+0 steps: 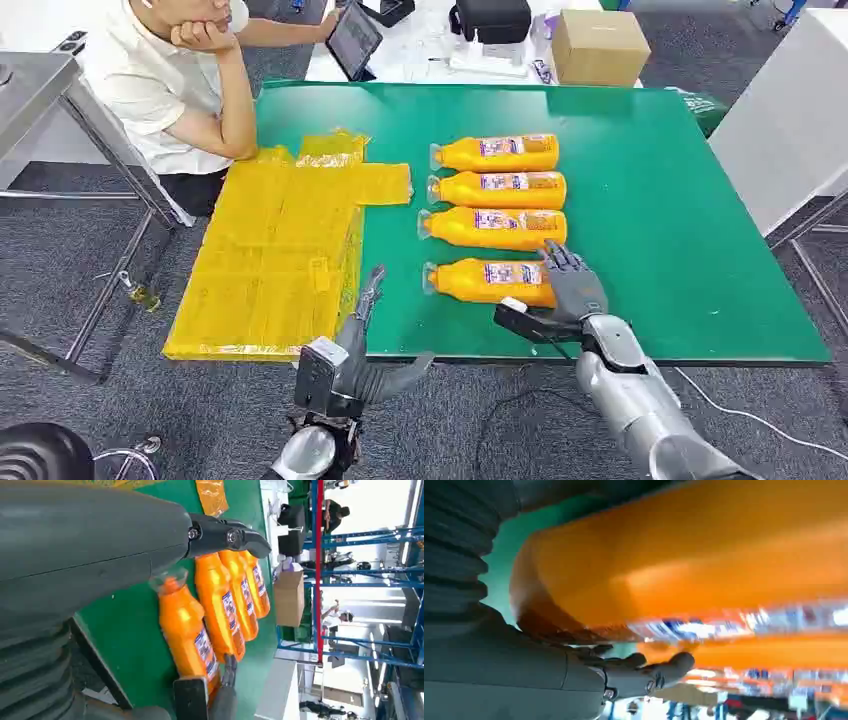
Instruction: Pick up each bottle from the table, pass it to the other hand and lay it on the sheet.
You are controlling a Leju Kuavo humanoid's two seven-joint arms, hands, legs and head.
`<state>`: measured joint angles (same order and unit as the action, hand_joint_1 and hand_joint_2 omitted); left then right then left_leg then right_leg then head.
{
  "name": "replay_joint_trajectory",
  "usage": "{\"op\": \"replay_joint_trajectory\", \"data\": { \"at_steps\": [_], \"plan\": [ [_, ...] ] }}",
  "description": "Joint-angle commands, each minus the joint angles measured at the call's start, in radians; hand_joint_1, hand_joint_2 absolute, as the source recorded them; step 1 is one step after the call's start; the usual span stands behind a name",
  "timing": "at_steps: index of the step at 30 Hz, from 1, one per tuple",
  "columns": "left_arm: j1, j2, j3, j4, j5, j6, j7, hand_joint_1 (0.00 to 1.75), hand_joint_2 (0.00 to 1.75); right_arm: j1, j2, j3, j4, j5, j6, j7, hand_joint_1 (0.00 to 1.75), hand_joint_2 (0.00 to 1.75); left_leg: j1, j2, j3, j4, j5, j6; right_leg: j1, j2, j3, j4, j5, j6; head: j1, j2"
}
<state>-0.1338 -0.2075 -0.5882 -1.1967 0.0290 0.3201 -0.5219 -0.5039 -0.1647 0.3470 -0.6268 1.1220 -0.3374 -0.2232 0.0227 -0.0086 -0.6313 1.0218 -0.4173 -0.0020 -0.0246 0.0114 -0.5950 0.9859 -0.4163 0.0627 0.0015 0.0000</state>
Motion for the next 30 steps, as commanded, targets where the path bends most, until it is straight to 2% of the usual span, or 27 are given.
{"op": "replay_joint_trajectory", "data": {
  "at_steps": [1, 3, 8, 14, 18, 19, 21, 22, 24, 25, 26, 30],
  "plan": [
    [-0.027, 0.005, -0.012, 0.047, -0.001, -0.007, 0.009, 0.0, 1.75, -0.041, -0.058, 0.134, 0.076, -0.009, 0.076, 0.036, 1.75, 1.75, 0.0, -0.003, 0.004, -0.001, 0.0, 0.002, 0.001, -0.004, 0.005, -0.002, -0.001, -0.002, 0.0, 0.0],
    [-0.028, 0.005, -0.011, 0.047, -0.002, -0.007, 0.009, 0.0, 1.75, -0.037, -0.057, 0.126, 0.073, -0.026, 0.082, 0.029, 1.75, 1.75, 0.0, -0.003, 0.004, -0.001, 0.0, 0.001, 0.001, -0.004, 0.005, -0.002, -0.001, -0.002, 0.0, 0.0],
    [-0.026, 0.009, -0.014, 0.045, -0.007, -0.023, 0.009, 0.0, 1.75, 0.011, -0.061, 0.059, 0.005, -0.239, 0.22, -0.076, 1.75, 1.75, 0.0, -0.004, 0.004, -0.001, 0.0, 0.001, 0.001, -0.005, 0.007, -0.002, -0.001, -0.002, 0.0, 0.0],
    [-0.026, 0.008, -0.013, 0.044, -0.008, -0.024, 0.008, 0.0, 1.75, 0.025, -0.06, 0.055, -0.02, -0.278, 0.226, -0.092, 1.75, 1.75, 0.001, -0.003, 0.008, -0.002, 0.0, 0.002, 0.002, -0.006, 0.01, -0.003, -0.001, -0.003, 0.0, 0.0],
    [-0.019, -0.005, 0.015, 0.05, 0.037, -0.01, 0.021, 0.0, 1.75, 0.108, -0.016, -0.02, -0.167, -0.497, 0.285, -0.197, 1.75, 1.75, 0.001, -0.002, 0.008, -0.002, 0.0, 0.001, 0.002, -0.004, 0.009, -0.003, 0.0, -0.003, 0.0, 0.0],
    [-0.016, -0.013, 0.033, 0.052, 0.085, -0.011, 0.031, 0.0, 1.75, 0.138, -0.005, -0.018, -0.231, -0.526, 0.277, -0.198, 1.73, 1.75, 0.001, -0.002, 0.008, -0.002, 0.0, 0.001, 0.002, -0.005, 0.009, -0.003, 0.0, -0.003, 0.0, 0.0],
    [-0.012, -0.024, 0.068, 0.051, 0.195, -0.02, 0.05, 0.0, 1.75, 0.194, 0.055, -0.039, -0.342, -0.573, 0.177, -0.264, 1.75, 1.75, 0.002, 0.0, 0.008, -0.002, -0.001, 0.001, 0.002, -0.002, 0.009, -0.003, 0.0, -0.003, 0.001, 0.0],
    [-0.009, -0.025, 0.082, 0.047, 0.275, -0.036, 0.076, 0.0, 1.75, 0.229, 0.082, -0.019, -0.429, -0.571, 0.12, -0.266, 1.71, 1.75, 0.002, 0.002, 0.009, -0.002, -0.001, 0.001, 0.003, -0.001, 0.01, -0.003, 0.0, -0.004, 0.001, 0.0],
    [-0.007, -0.013, 0.083, 0.037, 0.374, -0.094, 0.111, 0.0, 1.75, 0.251, 0.103, 0.029, -0.487, -0.561, 0.068, -0.255, 1.69, 1.75, 0.002, 0.004, 0.009, -0.002, -0.002, 0.0, 0.003, 0.002, 0.008, -0.002, 0.0, -0.004, 0.001, 0.0],
    [-0.003, -0.01, 0.083, 0.03, 0.4, -0.109, 0.121, 0.0, 1.75, 0.253, 0.112, 0.044, -0.495, -0.549, 0.042, -0.247, 1.73, 1.75, 0.001, 0.004, 0.009, -0.002, -0.002, 0.001, 0.002, 0.002, 0.008, -0.001, -0.001, -0.005, 0.0, 0.0],
    [-0.001, -0.002, 0.074, 0.021, 0.432, -0.124, 0.127, 0.0, 1.75, 0.251, 0.117, 0.063, -0.493, -0.553, 0.016, -0.244, 1.66, 1.75, 0.001, 0.005, 0.009, -0.002, -0.003, 0.0, 0.002, 0.003, 0.007, -0.001, -0.001, -0.005, 0.0, 0.0],
    [0.0, 0.01, 0.058, 0.001, 0.517, -0.172, 0.142, 0.0, 1.75, 0.221, 0.143, 0.12, -0.448, -0.597, 0.007, -0.244, 1.66, 1.75, 0.001, 0.001, 0.002, -0.001, -0.001, 0.001, 0.002, -0.001, 0.002, 0.001, -0.001, -0.002, 0.0, 0.0]
  ]
}}
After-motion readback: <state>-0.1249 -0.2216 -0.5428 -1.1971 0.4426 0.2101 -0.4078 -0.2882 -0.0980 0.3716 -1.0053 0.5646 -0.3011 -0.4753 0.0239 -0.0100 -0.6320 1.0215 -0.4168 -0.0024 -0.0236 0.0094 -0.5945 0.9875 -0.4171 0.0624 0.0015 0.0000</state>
